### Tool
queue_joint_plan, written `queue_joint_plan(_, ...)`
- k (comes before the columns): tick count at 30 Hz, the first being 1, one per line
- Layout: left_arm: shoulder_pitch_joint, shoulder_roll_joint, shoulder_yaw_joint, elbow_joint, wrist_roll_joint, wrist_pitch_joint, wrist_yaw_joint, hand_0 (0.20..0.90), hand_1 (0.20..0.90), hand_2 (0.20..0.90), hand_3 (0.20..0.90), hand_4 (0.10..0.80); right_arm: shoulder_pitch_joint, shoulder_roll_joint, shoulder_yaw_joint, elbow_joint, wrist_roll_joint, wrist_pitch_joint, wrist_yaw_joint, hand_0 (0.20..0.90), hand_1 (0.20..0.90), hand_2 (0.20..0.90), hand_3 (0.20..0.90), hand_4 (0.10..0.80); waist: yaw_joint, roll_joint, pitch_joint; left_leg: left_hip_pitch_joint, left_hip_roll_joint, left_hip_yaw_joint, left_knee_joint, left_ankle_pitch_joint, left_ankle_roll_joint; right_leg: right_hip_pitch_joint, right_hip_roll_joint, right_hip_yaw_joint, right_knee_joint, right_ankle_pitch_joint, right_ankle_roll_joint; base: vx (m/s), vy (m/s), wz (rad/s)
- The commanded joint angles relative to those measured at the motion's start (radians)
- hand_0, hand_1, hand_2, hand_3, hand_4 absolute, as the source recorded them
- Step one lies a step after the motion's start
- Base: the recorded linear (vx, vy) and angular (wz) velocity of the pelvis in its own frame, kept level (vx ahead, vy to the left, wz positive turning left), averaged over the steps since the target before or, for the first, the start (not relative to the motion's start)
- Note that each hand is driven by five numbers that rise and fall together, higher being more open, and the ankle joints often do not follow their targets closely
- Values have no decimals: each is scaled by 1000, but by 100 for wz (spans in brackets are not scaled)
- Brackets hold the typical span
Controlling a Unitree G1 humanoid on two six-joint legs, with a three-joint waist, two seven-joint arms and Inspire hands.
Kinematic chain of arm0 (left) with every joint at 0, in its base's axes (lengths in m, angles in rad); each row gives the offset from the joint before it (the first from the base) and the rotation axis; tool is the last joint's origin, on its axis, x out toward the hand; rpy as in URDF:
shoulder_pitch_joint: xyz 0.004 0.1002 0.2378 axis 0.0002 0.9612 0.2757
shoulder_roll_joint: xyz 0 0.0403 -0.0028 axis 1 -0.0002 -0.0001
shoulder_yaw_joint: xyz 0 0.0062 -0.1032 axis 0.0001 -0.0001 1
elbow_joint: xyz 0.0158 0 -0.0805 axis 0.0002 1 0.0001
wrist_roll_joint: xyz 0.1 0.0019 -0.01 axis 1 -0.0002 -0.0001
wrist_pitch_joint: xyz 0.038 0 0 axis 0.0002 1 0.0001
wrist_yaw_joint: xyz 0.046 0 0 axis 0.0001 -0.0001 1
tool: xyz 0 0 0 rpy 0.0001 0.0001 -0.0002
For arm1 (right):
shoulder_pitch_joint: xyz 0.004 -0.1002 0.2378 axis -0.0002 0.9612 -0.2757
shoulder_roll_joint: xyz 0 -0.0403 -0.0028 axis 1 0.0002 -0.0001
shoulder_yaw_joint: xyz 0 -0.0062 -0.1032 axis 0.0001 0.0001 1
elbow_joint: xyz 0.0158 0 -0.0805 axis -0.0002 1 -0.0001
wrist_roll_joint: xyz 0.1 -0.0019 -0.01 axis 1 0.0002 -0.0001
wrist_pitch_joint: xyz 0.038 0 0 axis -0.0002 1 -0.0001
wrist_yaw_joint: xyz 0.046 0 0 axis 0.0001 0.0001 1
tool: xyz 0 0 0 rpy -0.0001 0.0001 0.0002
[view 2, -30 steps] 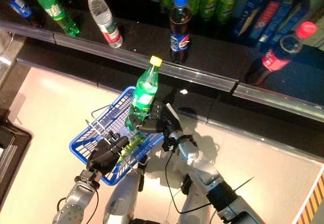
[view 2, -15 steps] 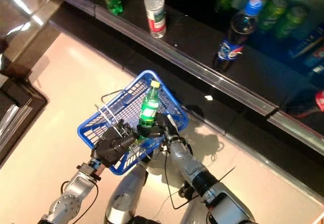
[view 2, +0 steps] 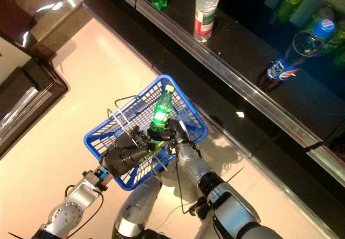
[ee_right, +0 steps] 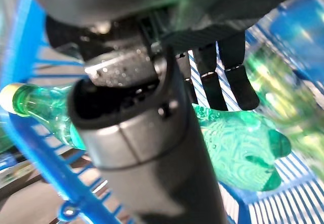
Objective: Pick up the drink and place into the basket.
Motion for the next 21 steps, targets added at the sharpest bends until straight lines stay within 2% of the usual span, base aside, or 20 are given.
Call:
queue_joint_plan(1,-139,-28,61,-420,-49,-88,-232,300,300,300,200,100,-149,167,52,-51,90,-30,139,300,300,300,200,100,1,21,-14,-76,-28,17,118,-2,53,65,0,-2,-159,206,-16,33,-17,12)
queue_joint_plan(6,-142,-27,43,-416,-28,-97,-232,300,300,300,200,100,-142,215,68,-15,192,16,185,300,300,300,200,100,8,12,-14,-86,-23,16,116,1,54,54,2,1,-162,213,-9,21,-13,7)
queue_joint_plan(7,-146,-23,41,-412,-20,-102,-240,300,300,300,200,100,-160,227,64,25,220,43,224,300,300,300,200,100,14,12,-14,-90,-21,17,115,2,54,53,2,0,-164,213,-8,0,0,0)
queue_joint_plan(12,-161,-17,34,-409,-10,-96,-229,300,300,300,200,100,-189,235,96,81,170,140,298,300,300,300,200,100,24,12,-14,-100,-20,16,112,8,54,36,-1,0,-152,212,-6,0,0,0)
queue_joint_plan(14,-166,-12,28,-410,-4,-98,-221,300,300,300,200,100,-194,233,106,91,237,167,318,300,300,300,200,100,26,9,-14,-103,-20,14,112,9,56,31,-1,0,-148,212,-5,0,0,0)
queue_joint_plan(16,-167,-8,27,-408,-8,-98,-223,300,300,300,200,100,-196,237,78,131,327,172,336,300,300,300,200,100,31,9,-14,-104,-19,14,113,10,57,33,-2,-5,-146,213,-6,0,0,0)
queue_joint_plan(20,-171,-10,34,-400,-4,-90,-223,300,300,300,200,100,-219,237,30,207,339,164,311,300,300,300,200,100,38,12,-14,-109,-21,9,114,10,57,26,-4,-9,-140,213,-7,5,2,2)
queue_joint_plan(21,-176,-2,34,-402,-6,-87,-214,300,300,300,200,100,-225,234,8,229,377,152,293,458,458,458,384,284,41,11,-14,-113,-22,10,116,9,58,22,-7,-9,-137,214,-6,15,-4,5)
